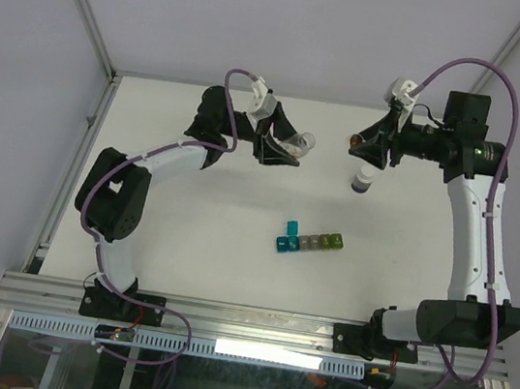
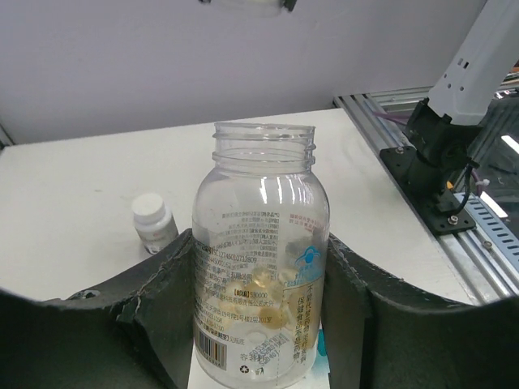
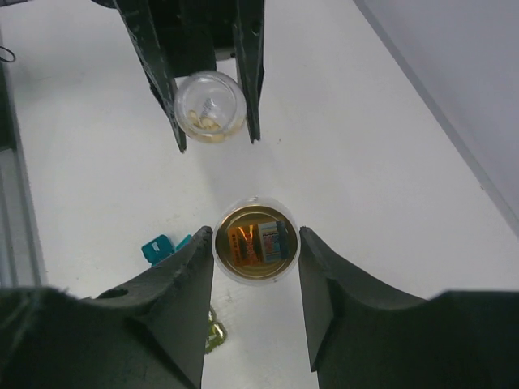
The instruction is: Sort the pills into containers
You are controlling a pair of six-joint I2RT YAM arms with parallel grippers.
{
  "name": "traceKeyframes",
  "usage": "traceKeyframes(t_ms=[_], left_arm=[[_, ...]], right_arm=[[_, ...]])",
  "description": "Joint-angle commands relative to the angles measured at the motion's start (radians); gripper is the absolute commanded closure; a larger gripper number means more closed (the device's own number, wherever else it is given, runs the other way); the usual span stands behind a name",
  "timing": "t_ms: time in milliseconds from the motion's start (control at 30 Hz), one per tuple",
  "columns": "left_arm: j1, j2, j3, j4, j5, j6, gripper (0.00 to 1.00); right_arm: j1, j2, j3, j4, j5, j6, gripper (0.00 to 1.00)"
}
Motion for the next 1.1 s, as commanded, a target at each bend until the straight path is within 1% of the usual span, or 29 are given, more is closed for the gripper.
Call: traceKeyframes(t_ms=[0,100,133,167,267,400,600,1067], left_arm=[[-0.017,-0.070,-0.040,-0.155,-0.069,0.099,1.00],[-0.054,-0.114,0.017,-0.508,-0.227,0.328,1.00],[-0.064,-0.121,0.025,-0.570,-0.256,0.370,1.00],[-0.068,-0.128,0.021,-0.595,-0.267,0.390,1.00],[-0.070,-0.134,0.003,-0.596,-0.267,0.405,1.00],[-0.087,-0.136,0.006,-0.584,-0.201,0.408,1.00],[-0.120,-0.158,-0.007,-0.568,-0.166,0.419,1.00],[-0.134,-0.149,-0.009,-0.550,-0.158,0.408,1.00]], right_arm=[[0.064,-0.019,-0.022,0.052,-0.051,0.091,0.75],[0.121,-0.002,-0.035,0.059,-0.015,0.073,0.75],[0.128,0.002,-0.034,0.051,-0.017,0.064,0.75],[0.131,0.003,-0.035,0.050,-0.022,0.059,0.76],[0.134,-0.014,-0.062,0.049,-0.048,0.028,0.75],[0.136,-0.031,-0.126,0.085,-0.050,0.003,0.74],[0.149,-0.034,-0.160,0.093,-0.065,-0.037,0.74],[0.173,-0.028,-0.183,0.130,-0.093,-0.006,0.73]])
